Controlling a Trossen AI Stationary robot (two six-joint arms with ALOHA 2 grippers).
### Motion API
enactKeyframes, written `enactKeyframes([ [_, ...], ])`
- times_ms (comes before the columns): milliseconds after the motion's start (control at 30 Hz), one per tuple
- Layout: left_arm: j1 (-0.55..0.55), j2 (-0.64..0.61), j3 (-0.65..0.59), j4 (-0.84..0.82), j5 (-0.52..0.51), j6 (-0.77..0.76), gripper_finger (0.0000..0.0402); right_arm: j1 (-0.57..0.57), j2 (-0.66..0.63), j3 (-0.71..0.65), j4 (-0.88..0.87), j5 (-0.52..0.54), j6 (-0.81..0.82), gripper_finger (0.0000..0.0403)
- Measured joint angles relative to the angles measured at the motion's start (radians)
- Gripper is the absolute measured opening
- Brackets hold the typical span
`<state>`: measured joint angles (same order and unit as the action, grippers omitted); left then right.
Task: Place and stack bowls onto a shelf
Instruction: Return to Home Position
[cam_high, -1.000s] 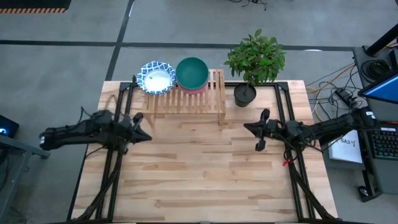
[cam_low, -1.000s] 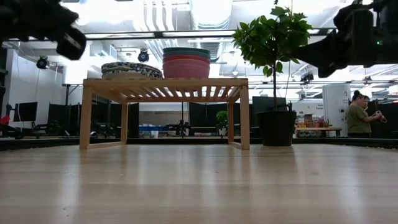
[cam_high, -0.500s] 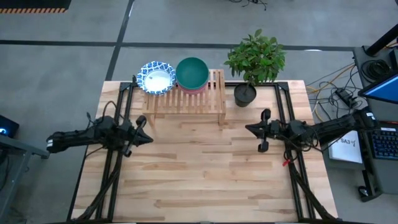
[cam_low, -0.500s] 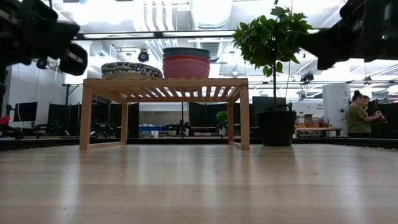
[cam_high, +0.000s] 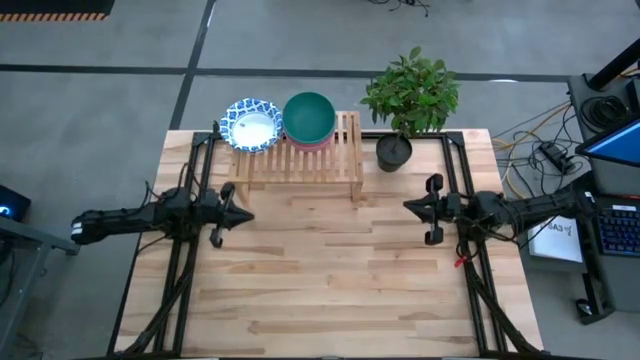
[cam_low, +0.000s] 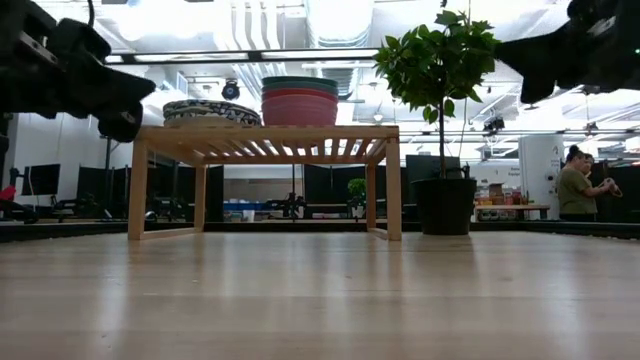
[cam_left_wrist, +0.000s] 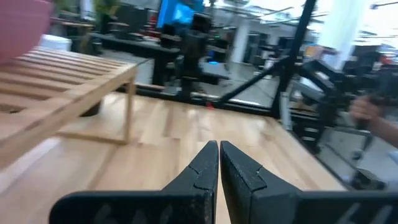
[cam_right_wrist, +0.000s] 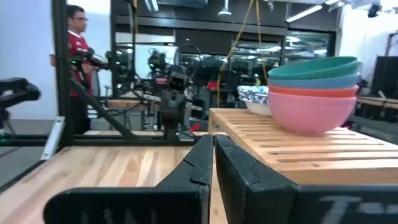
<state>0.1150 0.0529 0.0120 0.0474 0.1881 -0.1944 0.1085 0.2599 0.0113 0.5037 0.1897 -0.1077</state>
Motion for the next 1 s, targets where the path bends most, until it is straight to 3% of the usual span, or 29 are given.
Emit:
enactKeyframes([
  [267, 0.0, 0.038, 0.006, -0.006, -0.046, 0.009, 0.0, 0.0, -0.248, -0.001, -0.066, -0.055, -0.168, 0.0009],
  [500, 0.0, 0.058, 0.006, -0.004, -0.047, 0.009, 0.0, 0.0, -0.244, -0.001, -0.137, -0.102, -0.211, 0.0009],
  [633, 0.0, 0.07, 0.006, -0.005, -0.048, 0.01, 0.0, 0.0, -0.237, -0.001, -0.308, -0.093, -0.25, 0.0009],
  [767, 0.0, 0.081, 0.006, -0.006, -0.048, 0.01, 0.0, 0.0, -0.238, -0.001, -0.376, -0.131, -0.182, 0.0009],
  [1000, 0.0, 0.097, 0.006, -0.004, -0.048, 0.01, 0.0, 0.0, -0.233, 0.0, -0.479, -0.131, 0.127, 0.0009],
])
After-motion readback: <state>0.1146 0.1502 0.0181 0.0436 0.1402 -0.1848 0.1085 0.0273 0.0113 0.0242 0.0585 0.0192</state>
